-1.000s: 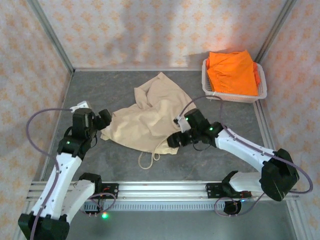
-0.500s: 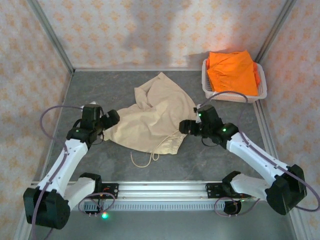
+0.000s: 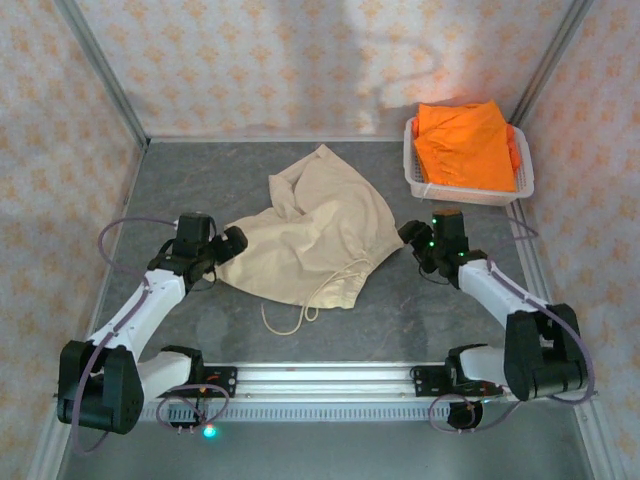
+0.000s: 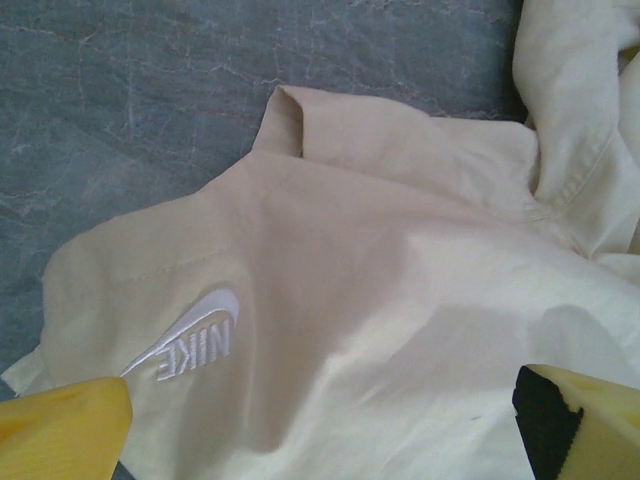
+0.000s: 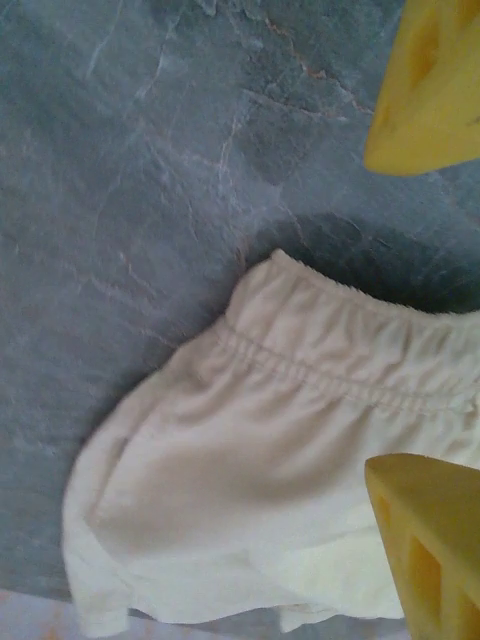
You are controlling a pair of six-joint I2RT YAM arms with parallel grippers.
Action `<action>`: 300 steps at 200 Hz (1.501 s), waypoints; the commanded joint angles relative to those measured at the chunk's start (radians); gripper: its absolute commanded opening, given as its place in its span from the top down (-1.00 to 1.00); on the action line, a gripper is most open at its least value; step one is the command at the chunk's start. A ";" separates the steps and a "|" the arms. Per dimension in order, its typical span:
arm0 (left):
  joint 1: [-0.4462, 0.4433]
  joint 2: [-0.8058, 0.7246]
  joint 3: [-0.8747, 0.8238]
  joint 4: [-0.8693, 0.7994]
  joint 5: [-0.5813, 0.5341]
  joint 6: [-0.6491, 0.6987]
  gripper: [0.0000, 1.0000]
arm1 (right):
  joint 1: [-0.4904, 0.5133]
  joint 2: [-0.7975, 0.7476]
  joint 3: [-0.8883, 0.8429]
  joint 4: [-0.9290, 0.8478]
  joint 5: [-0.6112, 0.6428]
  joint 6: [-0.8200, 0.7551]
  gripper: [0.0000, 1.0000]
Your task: Fold and stack the shorts
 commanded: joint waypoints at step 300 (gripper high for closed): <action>-0.005 -0.311 -0.176 -0.244 -0.100 -0.522 -0.79 | 0.102 0.239 0.673 -0.335 0.032 -0.328 -0.44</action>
